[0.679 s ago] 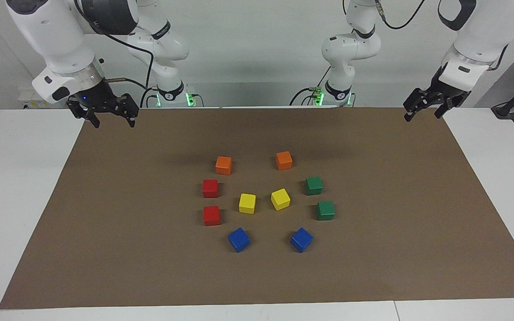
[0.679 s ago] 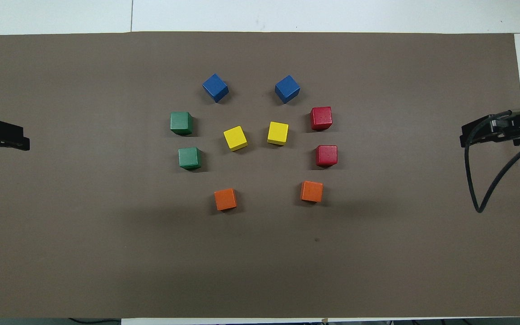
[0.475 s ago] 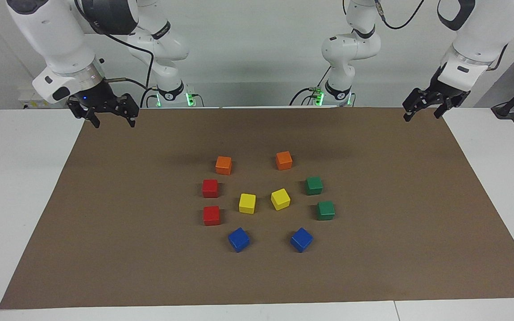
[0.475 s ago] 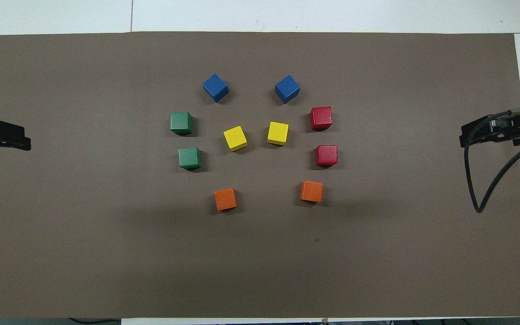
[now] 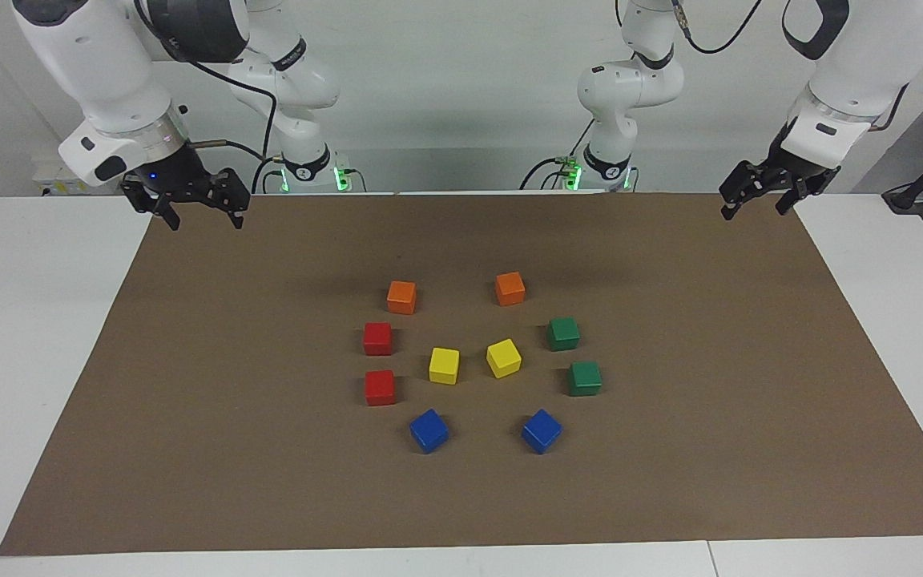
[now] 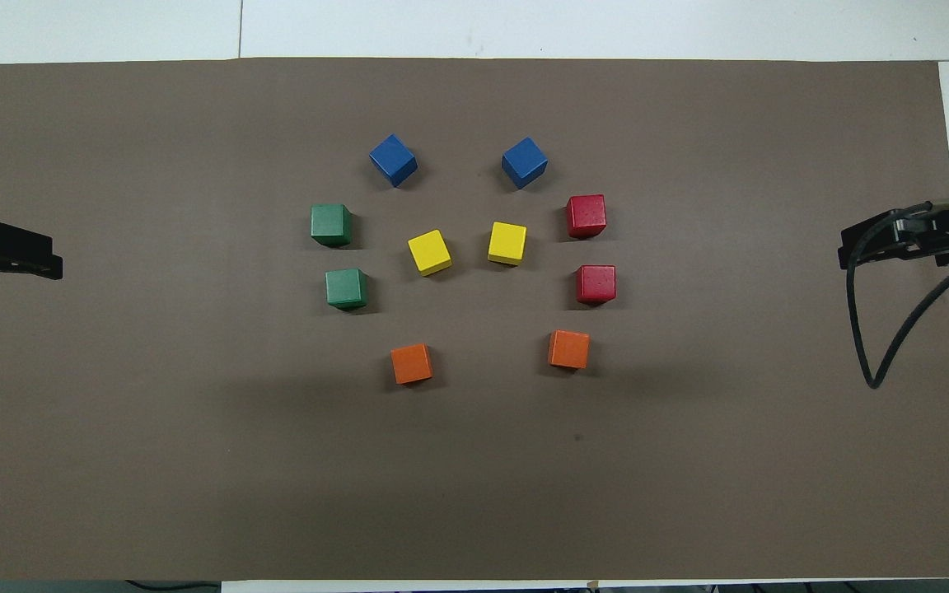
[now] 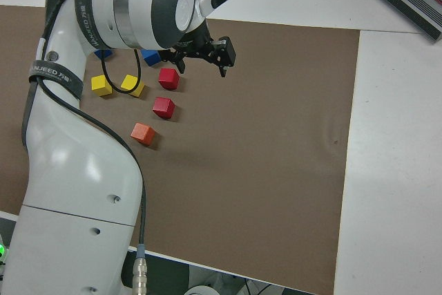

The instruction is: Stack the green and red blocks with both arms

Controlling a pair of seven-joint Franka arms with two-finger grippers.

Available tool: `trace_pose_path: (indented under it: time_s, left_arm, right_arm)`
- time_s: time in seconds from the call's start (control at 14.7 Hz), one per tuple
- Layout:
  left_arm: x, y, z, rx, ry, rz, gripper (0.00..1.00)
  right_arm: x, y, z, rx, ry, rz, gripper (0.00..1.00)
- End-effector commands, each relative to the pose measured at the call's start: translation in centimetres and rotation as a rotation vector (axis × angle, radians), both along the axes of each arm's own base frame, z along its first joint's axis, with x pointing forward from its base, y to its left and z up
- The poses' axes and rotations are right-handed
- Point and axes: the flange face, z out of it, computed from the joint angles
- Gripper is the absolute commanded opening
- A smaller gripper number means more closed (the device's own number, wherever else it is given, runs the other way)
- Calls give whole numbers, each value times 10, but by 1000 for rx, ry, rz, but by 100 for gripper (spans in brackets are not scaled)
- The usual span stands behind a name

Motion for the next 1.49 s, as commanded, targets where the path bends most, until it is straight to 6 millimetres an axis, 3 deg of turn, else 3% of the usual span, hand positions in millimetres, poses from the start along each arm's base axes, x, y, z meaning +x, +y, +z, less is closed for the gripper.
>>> trace_pose_path:
  time_s: [0.0, 0.2, 0.34, 0.54, 0.68, 0.88, 1.09, 1.29, 1.43]
  left_arm:
    - [-7, 0, -1, 5, 6, -16, 100]
    - [-10, 0, -8, 6, -6, -12, 100]
    - [-13, -5, -35, 11, -72, -10, 100]
    - [-21, -37, -80, 9, -88, -61, 100]
    - [-22, -57, -97, 7, -77, -101, 100]
    - [-19, -95, -114, 1, -75, -82, 100]
    - [-13, -121, -126, -9, -98, -106, 100]
    - [-7, -157, -152, -20, -105, -137, 100]
    - [-1, -171, -173, -27, -106, -121, 100]
  right_arm:
    - [-2, 4, -1, 15, 9, 20, 100]
    - [3, 33, -4, 12, -28, -1, 100]
    - [8, 77, -16, 12, -49, -41, 99]
    - [27, 136, -54, 23, -59, -107, 99]
    - [41, 162, -82, 36, -76, -141, 98]
    - [47, 184, -116, 43, -78, -166, 98]
    - [42, 188, -152, 50, -98, -174, 98]
    - [34, 197, -180, 50, -98, -207, 98]
    - [30, 196, -193, 43, -82, -227, 98]
